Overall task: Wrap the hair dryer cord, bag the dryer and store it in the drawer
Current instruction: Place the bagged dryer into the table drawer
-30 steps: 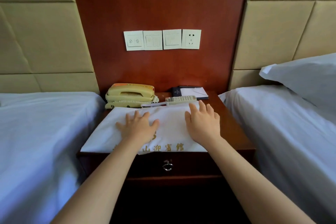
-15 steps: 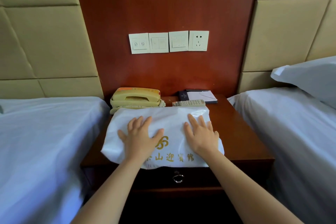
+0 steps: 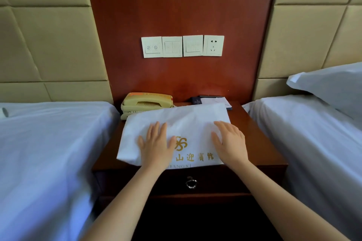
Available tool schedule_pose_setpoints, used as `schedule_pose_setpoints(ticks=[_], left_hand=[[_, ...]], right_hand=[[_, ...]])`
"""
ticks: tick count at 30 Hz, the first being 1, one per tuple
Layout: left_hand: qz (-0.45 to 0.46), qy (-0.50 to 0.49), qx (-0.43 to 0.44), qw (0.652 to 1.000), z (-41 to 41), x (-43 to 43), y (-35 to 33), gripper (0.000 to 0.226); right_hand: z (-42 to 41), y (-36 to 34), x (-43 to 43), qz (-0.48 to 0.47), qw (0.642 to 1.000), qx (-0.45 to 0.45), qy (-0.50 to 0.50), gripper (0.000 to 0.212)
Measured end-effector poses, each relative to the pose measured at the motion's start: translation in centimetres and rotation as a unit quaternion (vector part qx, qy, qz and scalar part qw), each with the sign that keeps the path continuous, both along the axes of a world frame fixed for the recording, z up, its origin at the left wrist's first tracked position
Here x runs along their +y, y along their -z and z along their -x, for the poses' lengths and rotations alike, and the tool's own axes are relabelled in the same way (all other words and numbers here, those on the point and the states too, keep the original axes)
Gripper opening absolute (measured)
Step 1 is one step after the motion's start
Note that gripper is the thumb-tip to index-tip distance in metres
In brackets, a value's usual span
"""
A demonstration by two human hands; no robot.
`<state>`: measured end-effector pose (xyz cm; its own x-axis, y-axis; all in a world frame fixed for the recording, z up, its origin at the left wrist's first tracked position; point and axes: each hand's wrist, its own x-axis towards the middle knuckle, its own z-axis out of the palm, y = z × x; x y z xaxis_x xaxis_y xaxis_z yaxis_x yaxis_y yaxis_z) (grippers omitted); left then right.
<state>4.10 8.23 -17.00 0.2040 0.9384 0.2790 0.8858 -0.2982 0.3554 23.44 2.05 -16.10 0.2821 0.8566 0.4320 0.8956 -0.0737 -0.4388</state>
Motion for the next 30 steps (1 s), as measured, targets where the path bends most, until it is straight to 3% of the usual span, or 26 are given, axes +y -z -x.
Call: schedule_pose_setpoints(ticks=[5, 8, 11, 15, 18, 23, 26, 30], left_hand=[[-0.087, 0.108, -0.082, 0.987, 1.4, -5.5, 1.9, 0.048], [-0.157, 0.127, -0.116, 0.972, 1.9, -8.0, 4.2, 0.041], [-0.039, 0.085, -0.191, 0.977, 2.0, -9.7, 6.4, 0.024], [0.104, 0.008, -0.251, 0.962, 2.8, -9.2, 9.0, 0.029], [0.076, -0.028, -0.231, 0.97, 3.3, -8.6, 9.4, 0.035], [-0.063, -0.019, -0.11, 0.992, 3.6, -8.5, 9.0, 0.045], [-0.086, -0.006, -0.032, 0.996, 4.3, -8.6, 9.1, 0.051], [-0.11, 0.008, 0.01, 0.994, 5.4, -9.7, 8.4, 0.047]], right_hand=[[2.1, 1.6, -6.1, -0.034, 0.991, 0.125, -0.046, 0.005], [2.9, 3.9, -7.3, 0.026, 0.981, 0.191, -0.03, 0.012], [4.0, 6.6, -6.5, 0.112, 0.958, 0.262, -0.03, 0.008], [5.9, 9.0, -4.1, 0.162, 0.883, 0.441, 0.008, 0.009], [7.1, 9.4, -3.6, 0.153, 0.851, 0.501, 0.027, 0.017], [7.7, 9.1, -4.1, 0.138, 0.852, 0.505, -0.005, 0.034], [7.5, 8.8, -4.3, 0.147, 0.845, 0.513, -0.014, 0.033], [7.5, 8.7, -5.8, 0.169, 0.855, 0.489, -0.024, 0.033]])
